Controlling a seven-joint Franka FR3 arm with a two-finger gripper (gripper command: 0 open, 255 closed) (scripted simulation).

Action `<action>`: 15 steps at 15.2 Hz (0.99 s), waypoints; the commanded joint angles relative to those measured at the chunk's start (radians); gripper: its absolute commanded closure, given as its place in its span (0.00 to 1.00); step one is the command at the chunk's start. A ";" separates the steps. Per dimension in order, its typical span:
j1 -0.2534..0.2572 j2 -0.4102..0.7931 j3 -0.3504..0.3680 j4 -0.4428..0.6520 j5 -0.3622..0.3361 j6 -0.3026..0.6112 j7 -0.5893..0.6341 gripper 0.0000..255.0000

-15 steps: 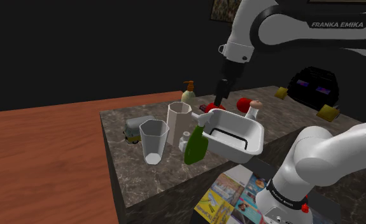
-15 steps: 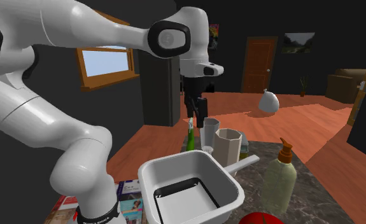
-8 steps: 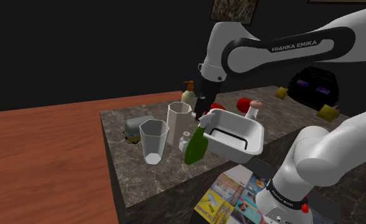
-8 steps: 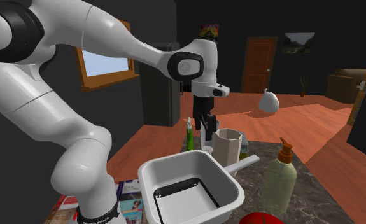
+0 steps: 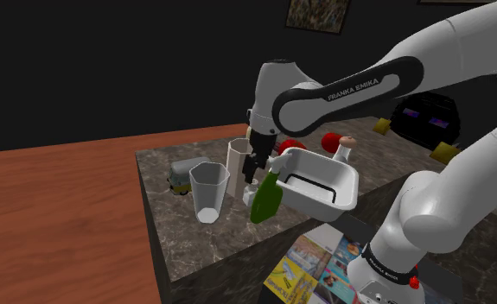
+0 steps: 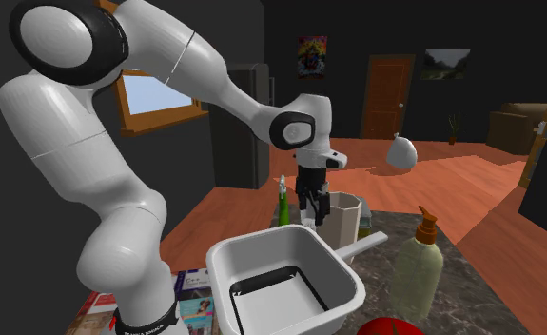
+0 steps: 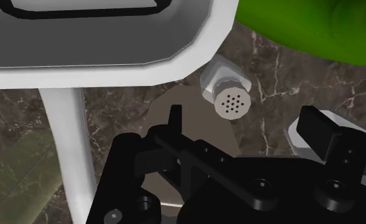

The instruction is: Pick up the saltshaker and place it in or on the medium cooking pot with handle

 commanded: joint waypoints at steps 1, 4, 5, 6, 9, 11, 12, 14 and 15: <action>-0.001 0.014 0.002 -0.013 -0.002 0.028 0.001 0.00; -0.002 0.039 0.006 -0.034 -0.005 0.073 0.004 0.00; -0.003 0.053 0.007 -0.044 -0.007 0.097 0.006 0.00; -0.003 0.053 0.007 -0.044 -0.007 0.097 0.006 0.00; -0.003 0.053 0.007 -0.044 -0.007 0.097 0.006 0.00; -0.003 0.053 0.007 -0.044 -0.007 0.097 0.006 0.00; -0.003 0.053 0.007 -0.044 -0.007 0.097 0.006 0.00; -0.003 0.053 0.007 -0.044 -0.007 0.097 0.006 1.00; -0.003 0.053 0.007 -0.044 -0.007 0.097 0.006 1.00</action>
